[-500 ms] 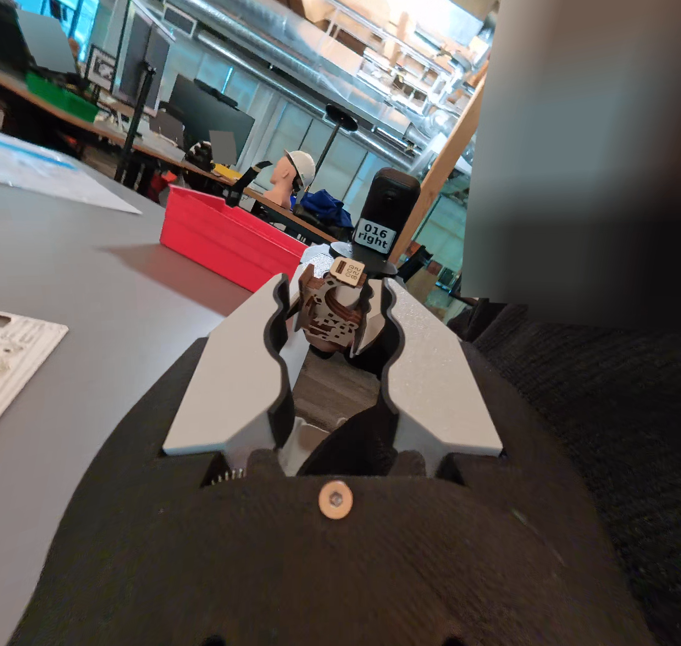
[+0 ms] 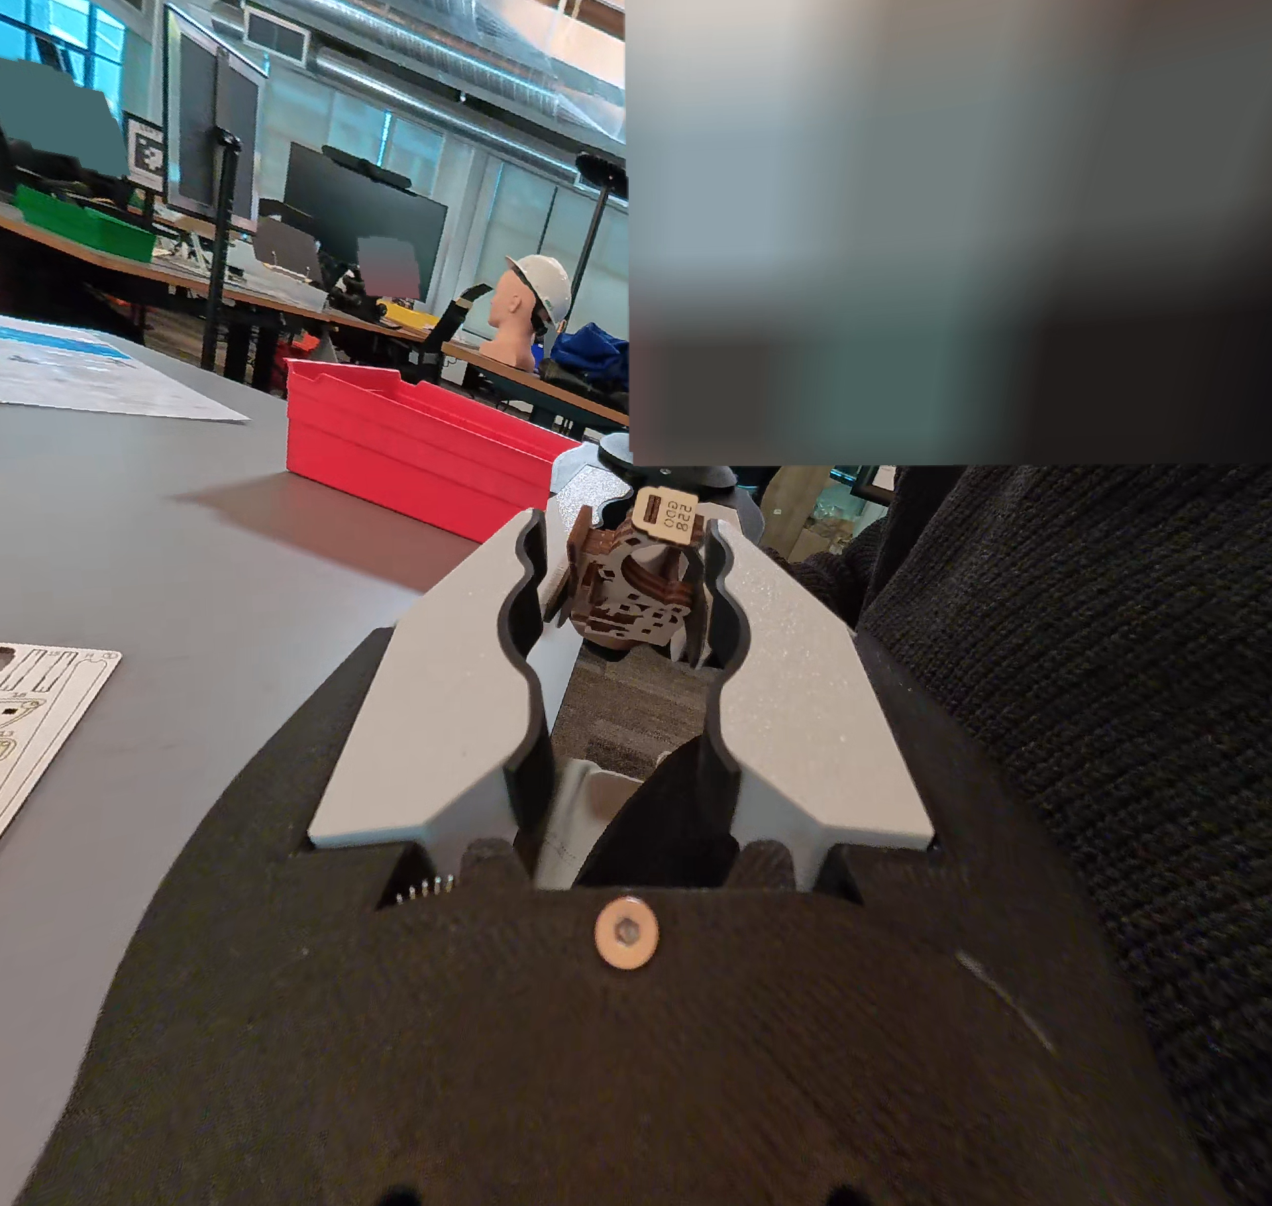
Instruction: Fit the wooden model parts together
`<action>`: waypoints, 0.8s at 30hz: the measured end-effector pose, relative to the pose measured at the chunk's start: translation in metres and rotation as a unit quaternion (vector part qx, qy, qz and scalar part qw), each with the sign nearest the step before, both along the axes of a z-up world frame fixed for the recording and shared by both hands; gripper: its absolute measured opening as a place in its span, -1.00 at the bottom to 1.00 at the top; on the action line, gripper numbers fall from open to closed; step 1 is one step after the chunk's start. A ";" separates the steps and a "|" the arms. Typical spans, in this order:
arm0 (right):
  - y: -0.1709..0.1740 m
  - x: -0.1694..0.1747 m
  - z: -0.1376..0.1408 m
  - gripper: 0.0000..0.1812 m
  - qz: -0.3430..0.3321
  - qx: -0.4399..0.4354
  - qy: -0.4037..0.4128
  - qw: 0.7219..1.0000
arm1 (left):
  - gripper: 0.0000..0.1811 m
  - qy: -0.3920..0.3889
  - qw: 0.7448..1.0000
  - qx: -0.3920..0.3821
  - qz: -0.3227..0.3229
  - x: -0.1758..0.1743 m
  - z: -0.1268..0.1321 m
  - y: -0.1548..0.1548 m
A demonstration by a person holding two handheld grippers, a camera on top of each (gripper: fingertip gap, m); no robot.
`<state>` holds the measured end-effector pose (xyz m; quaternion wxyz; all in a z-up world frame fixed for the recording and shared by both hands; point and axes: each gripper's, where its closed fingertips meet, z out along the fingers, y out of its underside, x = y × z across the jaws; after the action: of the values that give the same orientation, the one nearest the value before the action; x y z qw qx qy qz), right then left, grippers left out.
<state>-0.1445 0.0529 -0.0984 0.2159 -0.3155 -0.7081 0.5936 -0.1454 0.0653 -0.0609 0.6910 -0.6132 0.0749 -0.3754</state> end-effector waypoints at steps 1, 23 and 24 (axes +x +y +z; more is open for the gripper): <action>-0.001 0.000 0.001 -0.49 0.002 -0.008 0.000 1.000 | -0.51 0.004 1.000 0.001 -0.003 0.001 -0.001 -0.001; -0.022 0.001 0.004 -0.48 0.025 -0.058 -0.017 0.998 | -0.88 0.050 0.998 0.027 0.034 0.008 0.002 -0.001; -0.022 0.001 0.005 -0.48 0.024 -0.058 -0.013 0.998 | -0.88 0.052 0.998 0.028 0.035 0.008 0.003 -0.001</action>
<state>-0.1431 0.0313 -0.0935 0.1738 -0.3184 -0.6828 0.6342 -0.1377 0.0639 -0.0578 0.7159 -0.6145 0.0997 -0.3162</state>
